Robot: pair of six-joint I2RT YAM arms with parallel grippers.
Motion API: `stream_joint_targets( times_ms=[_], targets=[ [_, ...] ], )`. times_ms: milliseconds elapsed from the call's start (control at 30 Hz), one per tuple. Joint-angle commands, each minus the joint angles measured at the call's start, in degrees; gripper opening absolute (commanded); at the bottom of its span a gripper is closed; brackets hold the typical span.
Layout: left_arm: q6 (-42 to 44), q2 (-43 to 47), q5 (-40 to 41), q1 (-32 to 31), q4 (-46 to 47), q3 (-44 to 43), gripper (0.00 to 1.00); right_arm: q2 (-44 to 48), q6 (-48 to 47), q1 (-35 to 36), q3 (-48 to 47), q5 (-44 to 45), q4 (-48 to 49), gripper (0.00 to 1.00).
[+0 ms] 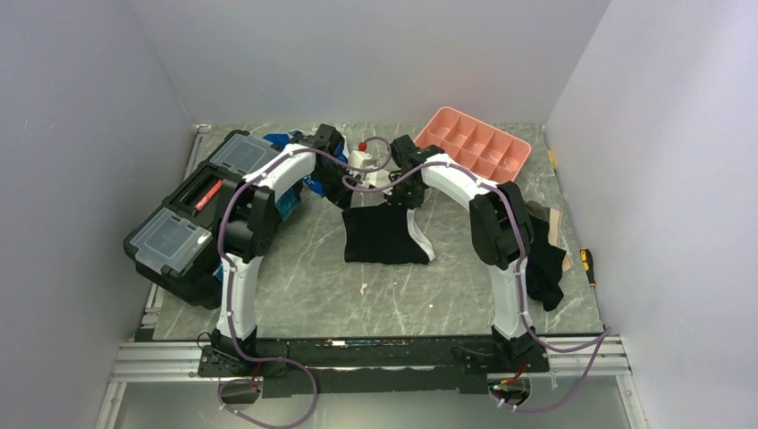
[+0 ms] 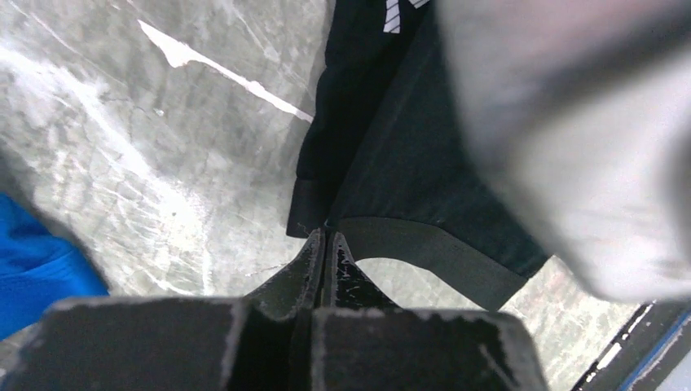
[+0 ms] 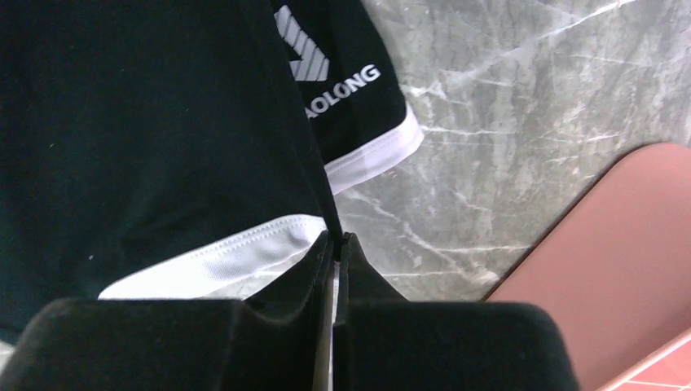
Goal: Roll the underwear
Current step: Place the underwear at the center of the board.
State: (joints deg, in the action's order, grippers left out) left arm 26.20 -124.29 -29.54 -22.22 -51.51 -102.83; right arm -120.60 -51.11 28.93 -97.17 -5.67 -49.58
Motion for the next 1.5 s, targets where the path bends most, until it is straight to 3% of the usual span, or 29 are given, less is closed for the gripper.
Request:
stream_joint_targets(
  times_ms=[0,967,1167,1467],
  targets=[
    [-0.09,0.28,-0.87,-0.9,1.5,-0.1,0.0,-1.51,-0.49,-0.54,-3.82,4.93,3.9,0.06],
    [-3.98,4.66,6.8,-0.9,5.26,7.82,0.02,-2.01,2.34,0.05,-5.39,4.51,10.05,0.21],
    [-4.9,4.39,8.18,-0.9,5.48,7.84,0.16,-1.0,4.05,-0.02,-4.3,5.52,12.79,0.29],
    [-7.39,7.02,10.12,-0.9,8.44,9.8,0.49,5.67,6.82,-1.15,1.83,8.28,16.67,0.4]
  ],
)
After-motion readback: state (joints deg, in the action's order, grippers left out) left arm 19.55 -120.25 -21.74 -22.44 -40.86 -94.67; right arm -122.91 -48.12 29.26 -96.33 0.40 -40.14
